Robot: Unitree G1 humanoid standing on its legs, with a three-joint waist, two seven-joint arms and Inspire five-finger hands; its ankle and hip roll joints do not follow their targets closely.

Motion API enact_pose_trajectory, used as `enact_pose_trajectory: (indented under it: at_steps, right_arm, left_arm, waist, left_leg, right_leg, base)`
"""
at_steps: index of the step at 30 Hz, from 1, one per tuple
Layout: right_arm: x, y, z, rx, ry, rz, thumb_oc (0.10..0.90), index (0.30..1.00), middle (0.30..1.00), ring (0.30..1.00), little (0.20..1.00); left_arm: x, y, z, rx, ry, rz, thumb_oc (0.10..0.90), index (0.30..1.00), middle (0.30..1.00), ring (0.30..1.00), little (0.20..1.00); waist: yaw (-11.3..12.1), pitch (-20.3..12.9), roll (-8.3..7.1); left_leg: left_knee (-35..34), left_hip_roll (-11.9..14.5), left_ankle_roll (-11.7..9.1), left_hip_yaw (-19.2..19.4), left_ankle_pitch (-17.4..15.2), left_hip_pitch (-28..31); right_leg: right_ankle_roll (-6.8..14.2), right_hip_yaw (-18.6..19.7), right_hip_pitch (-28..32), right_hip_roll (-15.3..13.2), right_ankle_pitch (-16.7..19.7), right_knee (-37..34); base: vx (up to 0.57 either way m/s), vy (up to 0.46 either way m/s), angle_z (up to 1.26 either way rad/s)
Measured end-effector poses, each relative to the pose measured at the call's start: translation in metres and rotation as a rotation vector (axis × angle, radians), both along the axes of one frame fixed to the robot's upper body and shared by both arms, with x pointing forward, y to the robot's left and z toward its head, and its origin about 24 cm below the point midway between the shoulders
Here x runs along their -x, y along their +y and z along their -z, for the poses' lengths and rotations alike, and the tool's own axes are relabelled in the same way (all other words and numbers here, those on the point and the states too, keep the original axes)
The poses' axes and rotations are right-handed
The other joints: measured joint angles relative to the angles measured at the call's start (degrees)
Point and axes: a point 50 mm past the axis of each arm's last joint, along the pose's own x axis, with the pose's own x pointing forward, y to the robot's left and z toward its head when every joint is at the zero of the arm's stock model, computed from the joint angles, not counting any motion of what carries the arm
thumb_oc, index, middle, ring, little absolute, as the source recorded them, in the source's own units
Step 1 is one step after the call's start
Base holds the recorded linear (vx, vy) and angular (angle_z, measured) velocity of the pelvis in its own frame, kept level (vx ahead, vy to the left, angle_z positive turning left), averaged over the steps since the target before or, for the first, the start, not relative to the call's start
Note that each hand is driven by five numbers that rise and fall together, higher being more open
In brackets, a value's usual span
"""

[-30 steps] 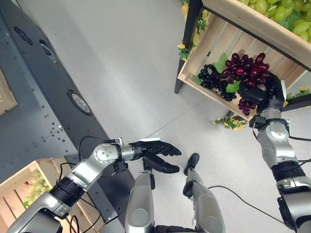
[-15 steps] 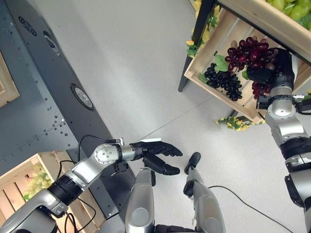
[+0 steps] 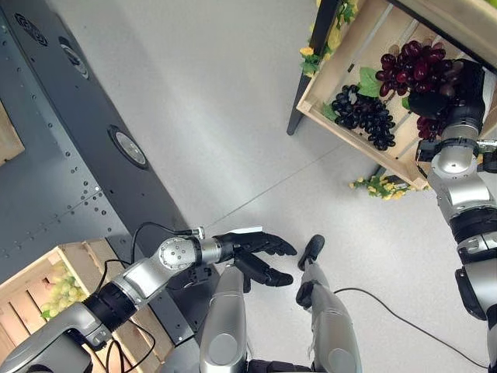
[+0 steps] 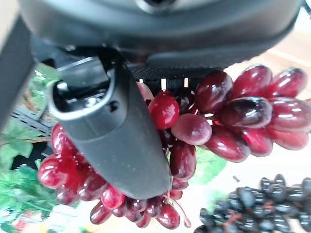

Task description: Pick up the fruits from the basket on one side to the basket on the other side

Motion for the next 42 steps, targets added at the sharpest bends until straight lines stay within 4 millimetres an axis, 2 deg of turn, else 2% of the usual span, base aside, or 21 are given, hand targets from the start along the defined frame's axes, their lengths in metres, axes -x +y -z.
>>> enact_pose_trajectory:
  at_steps: [1, 2, 3, 4, 9, 19, 31, 39, 42]
  right_arm:
    - [-0.001, 0.0, 0.002, -0.005, 0.007, 0.012, 0.4, 0.3, 0.3, 0.3, 0.3]
    - [-0.002, 0.001, 0.004, -0.005, 0.016, 0.018, 0.467, 0.401, 0.401, 0.401, 0.401]
    - [-0.003, 0.002, 0.005, 0.0, 0.025, 0.02, 0.573, 0.559, 0.559, 0.559, 0.559]
    - [-0.003, 0.002, 0.006, 0.001, 0.034, 0.022, 0.8, 0.9, 0.9, 0.9, 0.9]
    - [-0.003, 0.0, 0.01, -0.005, 0.055, 0.037, 0.8, 0.9, 0.9, 0.9, 0.9]
    - [-0.004, 0.0, 0.008, -0.006, 0.05, 0.037, 0.8, 0.9, 0.9, 0.9, 0.9]
    - [-0.003, 0.004, -0.014, -0.02, -0.06, 0.074, 0.8, 0.9, 0.9, 0.9, 0.9]
    - [-0.003, 0.021, -0.027, -0.009, -0.119, -0.039, 0.8, 0.9, 0.9, 0.9, 0.9]
    - [-0.005, 0.029, -0.014, -0.088, -0.073, -0.158, 0.8, 0.9, 0.9, 0.9, 0.9]
  left_arm:
    - [-0.001, -0.001, -0.001, 0.001, -0.006, 0.0, 0.8, 0.9, 0.9, 0.9, 0.9]
    - [-0.001, -0.002, -0.001, 0.002, -0.01, -0.003, 0.8, 0.9, 0.9, 0.9, 0.9]
    - [-0.001, -0.002, -0.001, 0.003, -0.013, -0.006, 0.8, 0.9, 0.9, 0.9, 0.9]
    - [-0.001, -0.002, -0.001, 0.005, -0.015, -0.009, 0.8, 0.9, 0.9, 0.9, 0.9]
    - [0.0, -0.003, 0.001, 0.012, -0.016, -0.014, 0.8, 0.9, 0.9, 0.9, 0.9]
    - [-0.001, -0.004, 0.001, 0.015, -0.029, -0.023, 0.8, 0.9, 0.9, 0.9, 0.9]
    - [0.001, -0.006, 0.003, 0.017, -0.025, -0.022, 0.8, 0.9, 0.9, 0.9, 0.9]
    - [0.002, -0.007, 0.004, 0.028, -0.03, -0.011, 0.8, 0.9, 0.9, 0.9, 0.9]
    - [0.002, -0.009, 0.003, 0.043, -0.033, -0.009, 0.8, 0.9, 0.9, 0.9, 0.9]
  waist:
    - [0.1, 0.0, 0.04]
    - [0.0, 0.0, 0.08]
    - [0.0, 0.1, 0.17]
    - [0.0, 0.1, 0.38]
    - [0.0, 0.1, 1.43]
    - [0.0, 0.1, 1.46]
    - [-0.2, 0.1, 1.47]
    - [-0.4, 0.1, 1.47]
    - [-0.4, 0.1, 1.47]
  left_leg:
    - [0.3, -0.1, 0.1, 0.0, 0.0, -0.7]
    - [0.5, -0.2, 0.2, 0.1, 0.1, -1.2]
    - [0.7, -0.3, 0.3, 0.1, 0.1, -1.5]
    - [0.9, -0.4, 0.4, 0.1, 0.1, -2.0]
    - [1.6, -1.0, 1.0, 0.1, 0.1, -2.9]
    - [2.7, -1.6, 1.9, 0.1, 0.0, -4.6]
    - [4.6, -1.7, 2.7, 0.4, -0.6, -5.2]
    - [5.0, -2.1, 3.0, 0.7, -0.7, -5.0]
    - [4.3, -2.3, 3.1, 0.7, -0.8, -2.3]
  right_leg:
    - [0.0, 0.0, -0.7, -0.2, 0.0, 0.5]
    - [0.0, 0.1, -1.4, -0.4, 0.0, 0.9]
    - [0.0, 0.1, -1.7, -0.5, 0.0, 1.1]
    - [0.0, 0.2, -2.2, -0.7, 0.0, 1.4]
    - [0.2, 0.3, -3.2, -1.5, 0.1, 2.3]
    - [0.6, 0.5, -4.7, -2.3, 0.4, 3.5]
    - [0.9, 1.4, -5.3, -2.9, 0.6, 4.8]
    - [1.1, 1.6, -4.9, -3.2, 0.8, 4.8]
    - [1.1, 1.5, -2.4, -3.3, 0.8, 4.7]
  base:
    - [0.0, 0.0, 0.0]
    - [0.0, 0.0, 0.0]
    - [0.0, 0.0, 0.0]
    - [0.0, 0.0, 0.0]
    - [0.01, 0.029, 0.02]
    - [0.0, 0.001, 0.01]
    - [0.0, 0.005, -0.01]
    - [0.0, 0.013, 0.0]
    - [0.0, 0.075, 0.02]
